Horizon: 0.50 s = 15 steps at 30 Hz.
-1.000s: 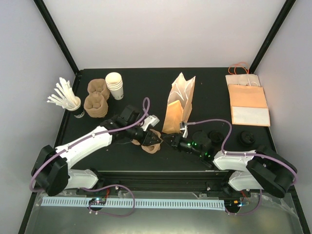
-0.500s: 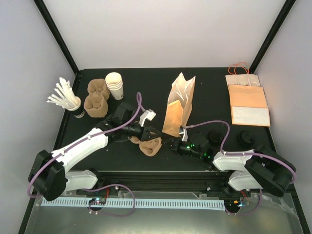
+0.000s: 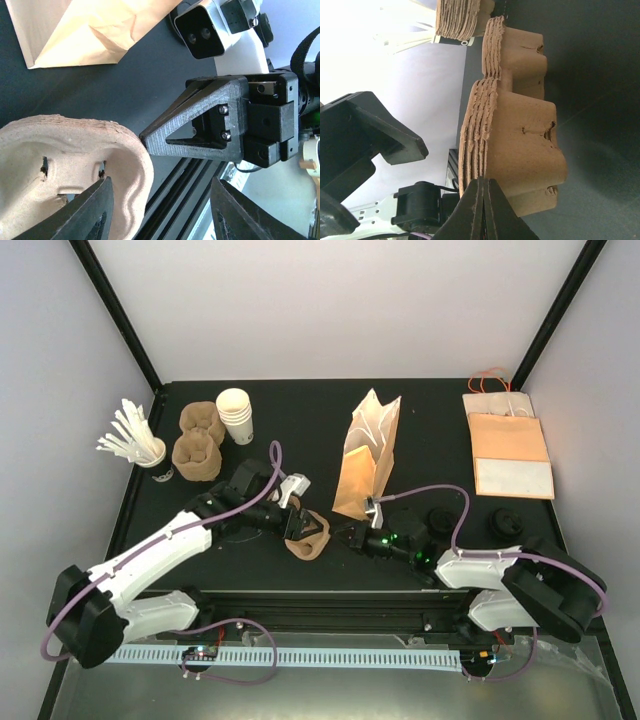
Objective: Pack the takeout coffee
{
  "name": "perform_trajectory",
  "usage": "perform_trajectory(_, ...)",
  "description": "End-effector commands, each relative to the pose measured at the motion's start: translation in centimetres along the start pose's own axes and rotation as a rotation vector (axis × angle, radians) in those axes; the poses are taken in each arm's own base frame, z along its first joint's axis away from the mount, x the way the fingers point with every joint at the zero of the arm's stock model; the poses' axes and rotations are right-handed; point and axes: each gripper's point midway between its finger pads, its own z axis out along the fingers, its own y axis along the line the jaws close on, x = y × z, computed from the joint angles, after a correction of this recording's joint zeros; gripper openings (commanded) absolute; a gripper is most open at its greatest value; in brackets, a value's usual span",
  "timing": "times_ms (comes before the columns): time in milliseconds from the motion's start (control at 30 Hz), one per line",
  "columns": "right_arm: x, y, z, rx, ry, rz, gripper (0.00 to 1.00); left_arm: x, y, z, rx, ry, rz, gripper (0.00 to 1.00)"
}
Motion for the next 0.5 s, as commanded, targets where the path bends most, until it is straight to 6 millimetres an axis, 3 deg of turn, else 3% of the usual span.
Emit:
perform_trajectory(0,-0.1,1.7,0.6,-0.052,0.014,-0.036,0.01,0.3,0.6,-0.2,-0.049,-0.026,-0.062,0.57)
perform_trajectory(233,-0.3,2.8,0.9,-0.083,0.022,-0.062,0.01,0.3,0.3,1.6,-0.027,-0.011,-0.089,0.56)
perform_trajectory(467,-0.1,3.2,1.1,-0.1,0.037,-0.074,0.01,-0.1,1.0,1.8,-0.063,-0.038,-0.128,0.53)
